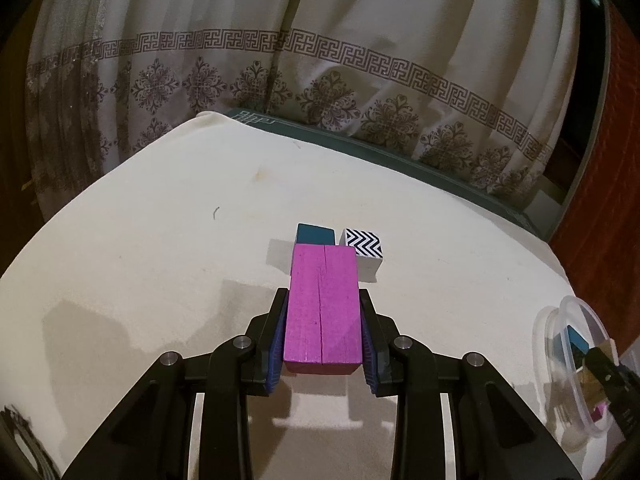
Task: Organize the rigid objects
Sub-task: 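Carry magenta brick with left tool while right tool carries tan cube into tray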
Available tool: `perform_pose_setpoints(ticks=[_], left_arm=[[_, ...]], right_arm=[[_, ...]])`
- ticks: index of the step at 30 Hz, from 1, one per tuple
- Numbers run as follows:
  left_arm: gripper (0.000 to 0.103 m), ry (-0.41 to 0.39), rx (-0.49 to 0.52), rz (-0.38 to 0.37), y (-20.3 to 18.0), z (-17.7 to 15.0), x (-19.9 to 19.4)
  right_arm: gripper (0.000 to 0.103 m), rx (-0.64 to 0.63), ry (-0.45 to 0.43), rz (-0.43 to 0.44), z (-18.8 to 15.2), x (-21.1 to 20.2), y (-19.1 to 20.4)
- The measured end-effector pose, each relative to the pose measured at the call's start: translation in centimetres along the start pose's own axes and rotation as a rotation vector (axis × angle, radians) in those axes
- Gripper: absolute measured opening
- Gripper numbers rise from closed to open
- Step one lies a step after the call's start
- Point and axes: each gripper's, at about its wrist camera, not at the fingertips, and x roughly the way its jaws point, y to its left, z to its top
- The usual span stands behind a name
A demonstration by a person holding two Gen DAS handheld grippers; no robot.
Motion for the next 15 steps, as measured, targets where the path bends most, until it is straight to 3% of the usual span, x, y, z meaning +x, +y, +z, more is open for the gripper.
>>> perform_pose_setpoints(ticks=[15], left_arm=[[0.032, 0.011, 0.019, 0.013, -0.4, -0.4, 0.2]], right_arm=[[0.031, 0.113, -0.052, -0.100, 0.4, -2.0, -5.3]])
